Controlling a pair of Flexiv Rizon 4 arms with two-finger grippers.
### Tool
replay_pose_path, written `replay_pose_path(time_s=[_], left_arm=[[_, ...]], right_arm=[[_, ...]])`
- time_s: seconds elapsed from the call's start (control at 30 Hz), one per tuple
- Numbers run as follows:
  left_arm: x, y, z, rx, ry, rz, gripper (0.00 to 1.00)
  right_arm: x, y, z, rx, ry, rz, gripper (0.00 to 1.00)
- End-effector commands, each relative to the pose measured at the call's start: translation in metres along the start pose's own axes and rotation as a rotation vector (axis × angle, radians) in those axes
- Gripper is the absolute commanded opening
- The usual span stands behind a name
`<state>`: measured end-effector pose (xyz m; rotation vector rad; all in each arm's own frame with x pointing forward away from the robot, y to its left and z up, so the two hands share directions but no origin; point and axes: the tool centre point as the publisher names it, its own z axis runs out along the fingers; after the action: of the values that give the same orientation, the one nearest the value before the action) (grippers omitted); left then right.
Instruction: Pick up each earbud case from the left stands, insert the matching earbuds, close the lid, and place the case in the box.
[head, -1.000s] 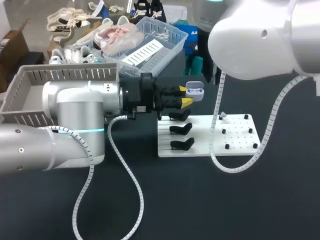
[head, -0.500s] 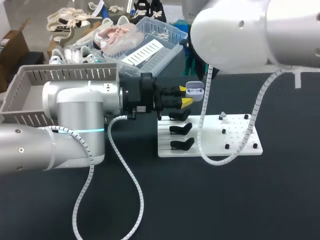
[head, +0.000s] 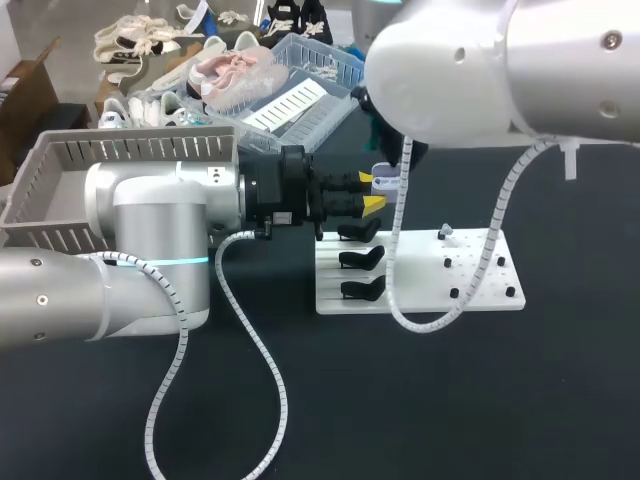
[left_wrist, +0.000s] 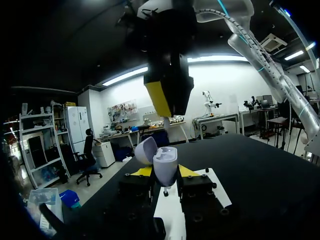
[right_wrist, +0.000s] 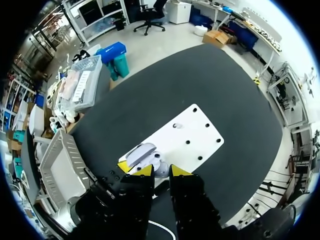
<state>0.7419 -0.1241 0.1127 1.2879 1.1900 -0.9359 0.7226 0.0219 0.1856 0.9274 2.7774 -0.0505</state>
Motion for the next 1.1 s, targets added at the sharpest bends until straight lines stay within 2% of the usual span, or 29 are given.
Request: replay_pose_path(time_s=[0.03, 1.1], left_arm=[[0.0005, -0.0006, 0.0002, -0.004, -0.001, 0.001, 0.0], [0.0005, -0.0006, 0.0002, -0.004, -0.001, 0.001, 0.0]], right_arm=[[0.0005, -0.0007, 0.0051, -0.003, 0.009, 0.003, 0.0], [0.0021, 0.0005, 0.0149, -0.04, 0.015, -0.016, 0.0]])
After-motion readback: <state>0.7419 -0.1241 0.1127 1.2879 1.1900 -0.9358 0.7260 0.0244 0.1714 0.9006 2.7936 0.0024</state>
